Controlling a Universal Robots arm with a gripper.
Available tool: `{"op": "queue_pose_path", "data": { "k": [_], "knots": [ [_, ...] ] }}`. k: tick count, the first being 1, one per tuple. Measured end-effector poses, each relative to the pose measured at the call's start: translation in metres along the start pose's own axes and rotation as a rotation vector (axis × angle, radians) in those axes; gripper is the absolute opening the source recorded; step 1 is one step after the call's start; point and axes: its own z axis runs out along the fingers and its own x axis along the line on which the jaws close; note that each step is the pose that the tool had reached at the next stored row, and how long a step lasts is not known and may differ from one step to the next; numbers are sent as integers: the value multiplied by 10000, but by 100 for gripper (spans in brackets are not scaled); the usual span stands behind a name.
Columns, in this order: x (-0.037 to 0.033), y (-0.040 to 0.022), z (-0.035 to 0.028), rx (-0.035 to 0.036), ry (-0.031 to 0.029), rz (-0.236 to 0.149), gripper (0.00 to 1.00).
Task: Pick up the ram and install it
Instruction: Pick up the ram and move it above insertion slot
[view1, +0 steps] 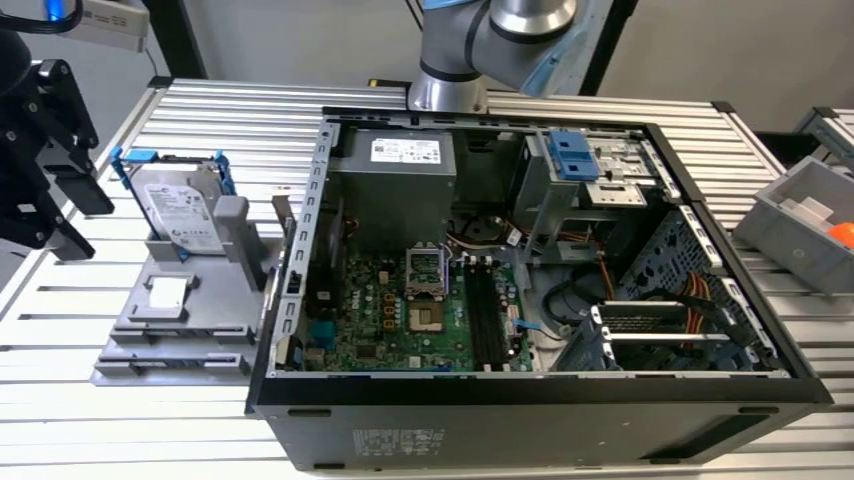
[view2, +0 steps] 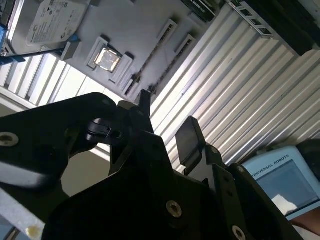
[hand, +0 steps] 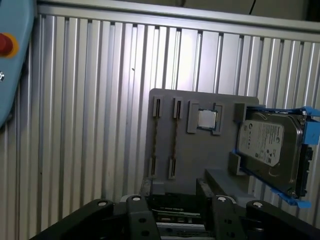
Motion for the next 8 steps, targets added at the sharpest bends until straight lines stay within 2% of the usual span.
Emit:
{"op": "queue_pose_path", "data": {
  "k": [1,3,5,6,8],
  "knots": [
    [0,-1,1,-21,-2,3,100],
    [0,-1,5,-227,-16,41,100],
    [1,0,11,-385,-24,82,100],
    [1,1,18,-417,-26,97,100],
    [0,1,34,-434,-18,122,100]
  ]
}}
